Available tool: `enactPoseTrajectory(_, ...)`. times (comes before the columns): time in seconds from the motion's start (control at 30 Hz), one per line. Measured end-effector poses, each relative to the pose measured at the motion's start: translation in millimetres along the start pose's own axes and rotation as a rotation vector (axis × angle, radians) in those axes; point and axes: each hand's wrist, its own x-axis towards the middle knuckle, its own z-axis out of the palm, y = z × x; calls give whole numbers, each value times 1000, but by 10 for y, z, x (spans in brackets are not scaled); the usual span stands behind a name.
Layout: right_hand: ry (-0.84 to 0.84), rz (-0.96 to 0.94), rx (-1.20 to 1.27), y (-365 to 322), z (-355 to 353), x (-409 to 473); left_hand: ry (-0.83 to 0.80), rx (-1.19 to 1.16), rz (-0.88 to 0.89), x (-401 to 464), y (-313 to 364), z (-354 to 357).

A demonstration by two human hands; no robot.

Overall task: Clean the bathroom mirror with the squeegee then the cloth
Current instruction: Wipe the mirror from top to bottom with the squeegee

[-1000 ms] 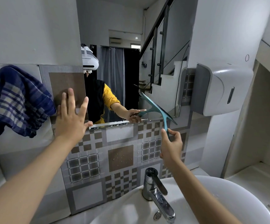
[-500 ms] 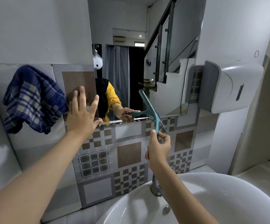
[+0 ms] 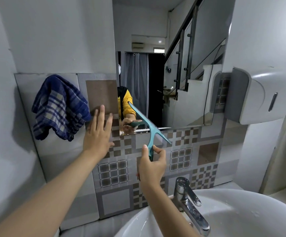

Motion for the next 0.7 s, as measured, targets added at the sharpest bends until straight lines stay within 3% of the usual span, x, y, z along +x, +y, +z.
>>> enactPoseTrajectory(0.43, -81, -269, -281, 309, -208, -24, 32, 8, 60, -36, -163, 51)
enactPoseTrajectory(0.7, -113, -327, -434, 405, -432, 66, 58, -45, 79, -44, -202, 46)
